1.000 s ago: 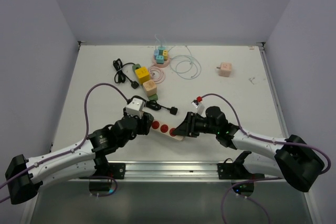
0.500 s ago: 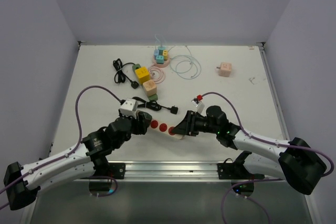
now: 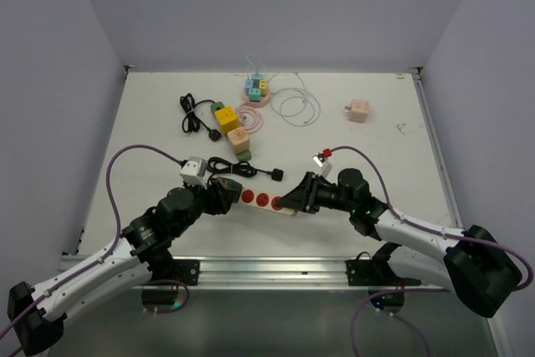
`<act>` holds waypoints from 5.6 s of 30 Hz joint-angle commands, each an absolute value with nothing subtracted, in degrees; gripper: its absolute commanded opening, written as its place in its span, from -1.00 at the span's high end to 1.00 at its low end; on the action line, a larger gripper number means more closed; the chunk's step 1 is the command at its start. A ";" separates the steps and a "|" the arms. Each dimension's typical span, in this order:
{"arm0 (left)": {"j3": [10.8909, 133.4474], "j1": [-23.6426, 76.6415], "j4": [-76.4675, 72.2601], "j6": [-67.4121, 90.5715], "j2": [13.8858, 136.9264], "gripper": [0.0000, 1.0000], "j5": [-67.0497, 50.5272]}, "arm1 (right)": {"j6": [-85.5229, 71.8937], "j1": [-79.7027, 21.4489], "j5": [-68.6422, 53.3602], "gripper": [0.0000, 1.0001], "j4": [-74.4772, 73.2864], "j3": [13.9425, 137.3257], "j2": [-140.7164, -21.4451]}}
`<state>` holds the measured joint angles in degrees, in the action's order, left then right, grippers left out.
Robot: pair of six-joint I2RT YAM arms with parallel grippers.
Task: Pull the plug off the socket
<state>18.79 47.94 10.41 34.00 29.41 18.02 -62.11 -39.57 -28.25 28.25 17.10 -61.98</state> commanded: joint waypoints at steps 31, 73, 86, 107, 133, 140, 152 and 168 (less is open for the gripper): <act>30.50 59.06 6.24 27.24 49.83 1.00 41.13 | -57.74 -35.42 -25.31 1.00 14.15 19.07 -58.97; 29.01 58.44 3.78 25.13 46.50 1.00 39.99 | -59.15 -32.17 -26.19 1.00 15.91 17.93 -60.65; 21.89 40.62 2.99 30.23 31.55 1.00 18.73 | -59.59 -31.38 -27.24 1.00 18.19 15.91 -60.90; 46.21 39.64 22.05 30.94 31.11 0.97 26.80 | -69.60 -49.47 -8.71 0.83 42.88 31.77 -94.86; 48.87 39.73 29.53 29.88 30.14 0.91 32.79 | -74.46 -53.27 -8.26 -0.97 44.49 52.94 -114.37; 46.94 39.73 20.68 29.53 38.47 0.90 22.88 | -55.75 -51.24 -1.17 -0.97 14.90 48.87 -91.02; 53.25 40.08 -9.65 34.80 75.26 0.85 1.51 | -37.10 -33.08 20.57 -0.97 -21.00 33.85 -46.25; 111.84 42.80 -10.46 44.73 134.98 0.64 -10.98 | -30.85 -19.00 17.15 -0.98 -23.64 35.77 -39.81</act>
